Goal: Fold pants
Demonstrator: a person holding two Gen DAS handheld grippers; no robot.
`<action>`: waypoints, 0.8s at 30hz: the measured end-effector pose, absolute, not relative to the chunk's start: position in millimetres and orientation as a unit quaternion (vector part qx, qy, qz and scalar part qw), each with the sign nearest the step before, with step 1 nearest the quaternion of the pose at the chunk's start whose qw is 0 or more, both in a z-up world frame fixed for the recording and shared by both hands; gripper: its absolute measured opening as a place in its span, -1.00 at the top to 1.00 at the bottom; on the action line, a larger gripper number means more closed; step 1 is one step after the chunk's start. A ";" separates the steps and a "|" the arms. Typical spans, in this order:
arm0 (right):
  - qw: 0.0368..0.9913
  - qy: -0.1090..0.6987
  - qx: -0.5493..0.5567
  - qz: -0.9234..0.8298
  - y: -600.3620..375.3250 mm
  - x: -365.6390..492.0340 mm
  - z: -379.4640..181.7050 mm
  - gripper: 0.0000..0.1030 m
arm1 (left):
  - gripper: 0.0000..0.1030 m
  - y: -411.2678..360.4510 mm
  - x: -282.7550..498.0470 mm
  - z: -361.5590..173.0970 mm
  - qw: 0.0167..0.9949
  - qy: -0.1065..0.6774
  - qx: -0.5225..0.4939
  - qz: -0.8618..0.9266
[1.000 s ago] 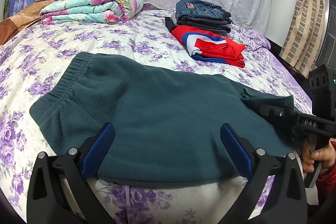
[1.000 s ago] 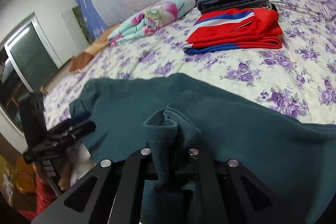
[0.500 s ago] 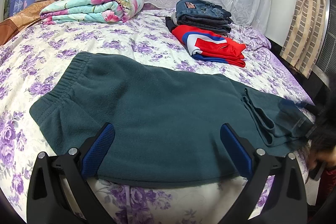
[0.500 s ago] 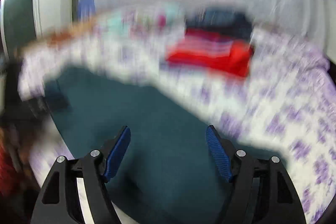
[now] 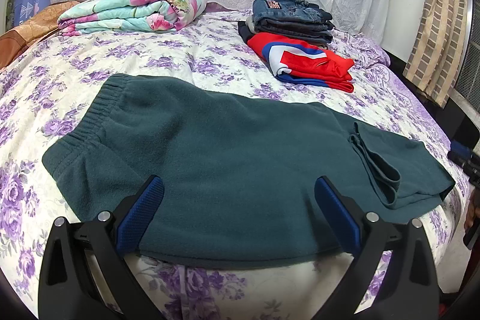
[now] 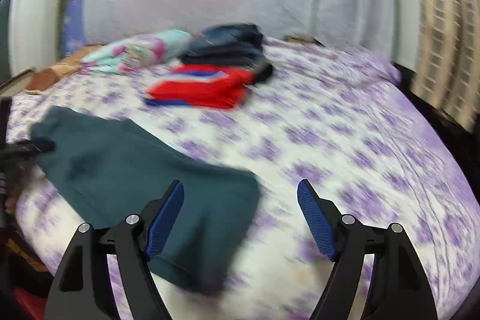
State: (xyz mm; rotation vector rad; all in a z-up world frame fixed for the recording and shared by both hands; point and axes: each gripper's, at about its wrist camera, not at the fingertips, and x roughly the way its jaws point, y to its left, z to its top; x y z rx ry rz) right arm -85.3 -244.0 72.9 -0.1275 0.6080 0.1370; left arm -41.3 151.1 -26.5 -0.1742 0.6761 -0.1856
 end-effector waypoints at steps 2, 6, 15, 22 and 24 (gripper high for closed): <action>0.933 0.342 -0.088 0.074 -241.9 -84.7 50.6 -0.59 | -0.91 150.9 -41.1 -26.5 0.935 0.331 -0.084 -0.090; 0.929 0.330 -0.154 0.060 -229.8 -95.9 28.1 -0.69 | -0.91 150.1 -40.1 -26.6 0.935 0.335 -0.079 -0.087; 0.949 0.252 -0.069 0.177 -197.4 -89.2 74.0 -0.88 | -0.91 150.5 -39.4 -24.3 0.931 0.345 -0.089 -0.078; 0.872 0.396 -0.152 0.244 -122.0 -34.8 25.1 -0.93 | -0.91 191.9 -70.2 2.8 0.923 0.370 -0.105 -0.011; 0.879 0.383 -0.128 0.255 -125.7 -36.3 33.7 -0.93 | -0.91 218.3 -75.3 -1.4 0.911 0.394 -0.118 0.034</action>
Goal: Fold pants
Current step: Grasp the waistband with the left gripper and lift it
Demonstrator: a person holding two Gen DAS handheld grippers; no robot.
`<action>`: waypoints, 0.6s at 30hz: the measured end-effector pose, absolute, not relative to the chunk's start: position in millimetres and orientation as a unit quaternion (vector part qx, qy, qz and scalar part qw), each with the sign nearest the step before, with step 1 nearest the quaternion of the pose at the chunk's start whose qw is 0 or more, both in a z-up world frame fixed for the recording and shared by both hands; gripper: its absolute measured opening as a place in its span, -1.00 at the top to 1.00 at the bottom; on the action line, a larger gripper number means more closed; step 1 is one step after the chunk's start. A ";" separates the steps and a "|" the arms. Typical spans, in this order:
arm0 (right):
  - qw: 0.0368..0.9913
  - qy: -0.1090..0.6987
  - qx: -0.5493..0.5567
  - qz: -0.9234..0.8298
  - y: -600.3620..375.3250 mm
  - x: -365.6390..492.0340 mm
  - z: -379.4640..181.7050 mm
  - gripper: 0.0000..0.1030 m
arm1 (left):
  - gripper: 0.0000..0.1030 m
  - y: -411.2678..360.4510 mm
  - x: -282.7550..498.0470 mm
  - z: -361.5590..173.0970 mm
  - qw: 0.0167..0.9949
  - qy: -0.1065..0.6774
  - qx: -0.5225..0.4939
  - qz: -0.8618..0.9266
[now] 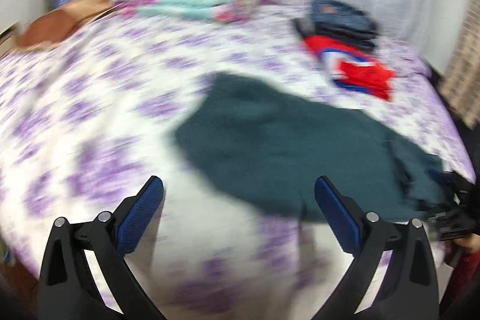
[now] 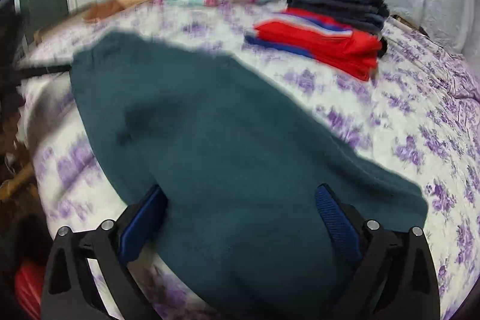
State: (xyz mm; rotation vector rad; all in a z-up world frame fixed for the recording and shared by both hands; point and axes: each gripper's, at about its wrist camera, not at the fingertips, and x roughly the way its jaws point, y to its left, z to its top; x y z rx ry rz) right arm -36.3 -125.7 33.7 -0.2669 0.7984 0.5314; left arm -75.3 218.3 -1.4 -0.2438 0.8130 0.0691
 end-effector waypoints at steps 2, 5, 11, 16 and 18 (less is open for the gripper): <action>0.885 0.361 -0.103 0.274 -132.7 -41.7 47.2 -0.93 | -0.91 241.3 -76.3 -12.7 0.894 0.413 -0.171 0.024; 0.910 0.312 -0.064 0.264 -152.6 -49.3 68.2 -0.93 | -0.91 258.6 -80.5 -15.7 0.889 0.391 -0.240 0.002; 0.906 0.349 -0.021 0.238 -175.5 -28.1 52.8 -0.93 | -0.91 249.0 -48.9 -16.2 0.888 0.386 -0.247 -0.038; 0.891 0.376 0.016 0.253 -182.9 -20.9 32.6 -0.93 | -0.91 254.3 -32.1 -17.8 0.880 0.368 -0.292 -0.066; 0.892 0.367 0.041 0.261 -191.1 -22.6 33.9 -0.93 | -0.91 255.5 -29.7 -18.5 0.878 0.358 -0.310 -0.071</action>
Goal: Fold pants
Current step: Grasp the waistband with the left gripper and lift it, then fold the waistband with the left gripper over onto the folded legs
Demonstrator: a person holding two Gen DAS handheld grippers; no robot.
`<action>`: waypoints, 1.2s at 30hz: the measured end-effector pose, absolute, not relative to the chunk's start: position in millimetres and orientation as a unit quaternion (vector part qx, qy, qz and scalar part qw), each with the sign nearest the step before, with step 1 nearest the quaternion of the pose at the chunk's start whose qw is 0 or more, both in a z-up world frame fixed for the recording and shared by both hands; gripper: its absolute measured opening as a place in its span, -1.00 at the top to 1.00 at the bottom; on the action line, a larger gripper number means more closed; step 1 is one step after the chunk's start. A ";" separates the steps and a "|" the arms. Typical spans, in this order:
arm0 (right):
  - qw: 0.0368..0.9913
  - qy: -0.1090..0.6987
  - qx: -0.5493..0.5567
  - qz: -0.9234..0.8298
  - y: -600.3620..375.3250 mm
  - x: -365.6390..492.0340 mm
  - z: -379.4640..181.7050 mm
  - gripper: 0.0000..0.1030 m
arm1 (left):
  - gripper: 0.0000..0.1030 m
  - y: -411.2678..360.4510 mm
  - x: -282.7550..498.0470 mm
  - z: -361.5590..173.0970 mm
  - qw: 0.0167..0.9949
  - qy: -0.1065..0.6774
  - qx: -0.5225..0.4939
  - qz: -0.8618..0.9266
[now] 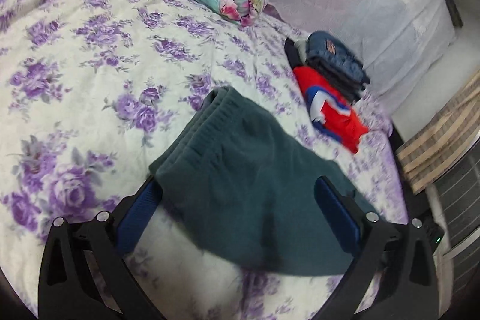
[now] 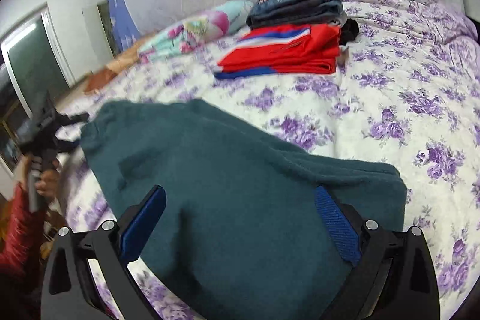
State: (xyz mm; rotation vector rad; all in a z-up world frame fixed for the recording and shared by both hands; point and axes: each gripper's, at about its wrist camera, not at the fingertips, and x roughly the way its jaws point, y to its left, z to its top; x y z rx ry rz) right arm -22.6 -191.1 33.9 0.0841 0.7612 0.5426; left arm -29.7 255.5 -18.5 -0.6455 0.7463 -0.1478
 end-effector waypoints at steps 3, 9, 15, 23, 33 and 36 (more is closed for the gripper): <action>0.888 0.367 0.066 0.269 -198.0 -21.1 31.4 -0.93 | -0.78 250.9 -30.1 -17.7 0.882 0.344 -0.314 -0.068; 0.921 0.320 0.047 0.217 -198.1 -30.9 51.3 -0.93 | 0.42 238.6 -22.0 -22.8 0.881 0.364 -0.296 -0.062; 0.898 0.395 -0.088 0.171 -165.9 -17.2 29.4 -0.93 | 0.86 243.5 -25.5 -20.6 0.881 0.356 -0.307 -0.060; 0.913 0.374 -0.119 0.114 -195.1 -26.5 38.4 -0.93 | 0.87 201.0 -37.4 33.4 0.920 0.320 -0.216 -0.064; 0.954 0.293 -0.061 0.030 -298.8 -49.1 62.4 -0.93 | 0.87 63.5 -24.9 102.2 0.945 0.277 -0.068 -0.158; 0.939 0.324 0.097 0.059 -357.9 -43.1 44.2 -0.93 | 0.87 0.8 -22.5 106.7 0.938 0.275 -0.023 -0.211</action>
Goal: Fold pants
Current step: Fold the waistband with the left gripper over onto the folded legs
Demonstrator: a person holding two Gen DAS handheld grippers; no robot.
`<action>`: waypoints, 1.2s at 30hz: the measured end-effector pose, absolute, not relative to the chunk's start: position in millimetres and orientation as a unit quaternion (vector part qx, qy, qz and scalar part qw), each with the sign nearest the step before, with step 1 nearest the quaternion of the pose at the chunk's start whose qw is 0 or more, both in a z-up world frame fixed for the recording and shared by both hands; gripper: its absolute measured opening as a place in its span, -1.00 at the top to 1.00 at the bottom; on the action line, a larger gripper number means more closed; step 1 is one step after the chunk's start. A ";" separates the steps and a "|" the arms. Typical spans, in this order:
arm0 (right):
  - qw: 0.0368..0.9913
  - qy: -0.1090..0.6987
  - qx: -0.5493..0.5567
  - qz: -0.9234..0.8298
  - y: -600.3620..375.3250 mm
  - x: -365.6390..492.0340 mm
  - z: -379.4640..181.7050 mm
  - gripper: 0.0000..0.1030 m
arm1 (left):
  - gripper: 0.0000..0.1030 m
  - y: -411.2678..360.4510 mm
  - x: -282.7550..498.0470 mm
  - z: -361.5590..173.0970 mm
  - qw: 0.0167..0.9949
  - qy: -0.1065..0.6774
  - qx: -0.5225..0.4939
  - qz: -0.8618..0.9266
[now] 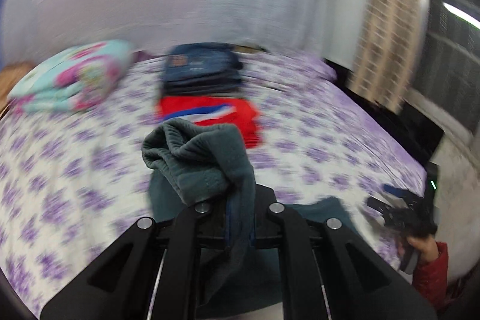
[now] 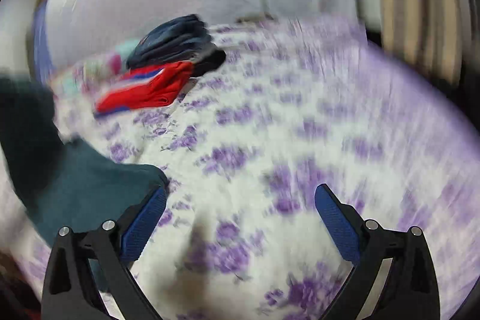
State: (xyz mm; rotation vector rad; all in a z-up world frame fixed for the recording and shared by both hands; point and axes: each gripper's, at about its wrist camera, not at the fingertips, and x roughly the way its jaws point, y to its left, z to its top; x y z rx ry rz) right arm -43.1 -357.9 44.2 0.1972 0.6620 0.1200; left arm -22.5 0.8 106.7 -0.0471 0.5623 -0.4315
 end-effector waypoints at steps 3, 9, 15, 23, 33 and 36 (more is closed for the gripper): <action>0.911 0.300 0.260 0.107 -405.4 -45.0 28.7 -0.93 | 0.87 -70.4 -30.6 91.5 0.920 0.283 0.032 -0.270; 0.913 0.297 0.252 0.120 -402.1 -47.1 26.4 -0.93 | 0.86 -164.1 -40.0 17.2 0.870 0.357 0.082 -0.331; 0.910 0.283 0.272 0.132 -407.2 -53.4 27.9 -0.93 | -0.76 -172.7 -63.8 -0.4 0.885 0.325 0.153 -0.297; 0.913 0.287 0.262 0.123 -403.7 -53.1 28.0 -0.93 | -0.87 -83.4 -66.2 37.8 0.923 0.285 0.045 -0.254; 0.953 0.257 0.091 0.131 -308.6 -56.3 85.2 -0.93 | -0.89 -11.5 -23.1 -27.2 0.903 0.396 -0.028 -0.162; 0.942 0.319 -0.016 0.098 -272.6 -31.1 65.6 -0.93 | -0.91 1.8 -20.1 -29.1 0.896 0.403 -0.064 -0.178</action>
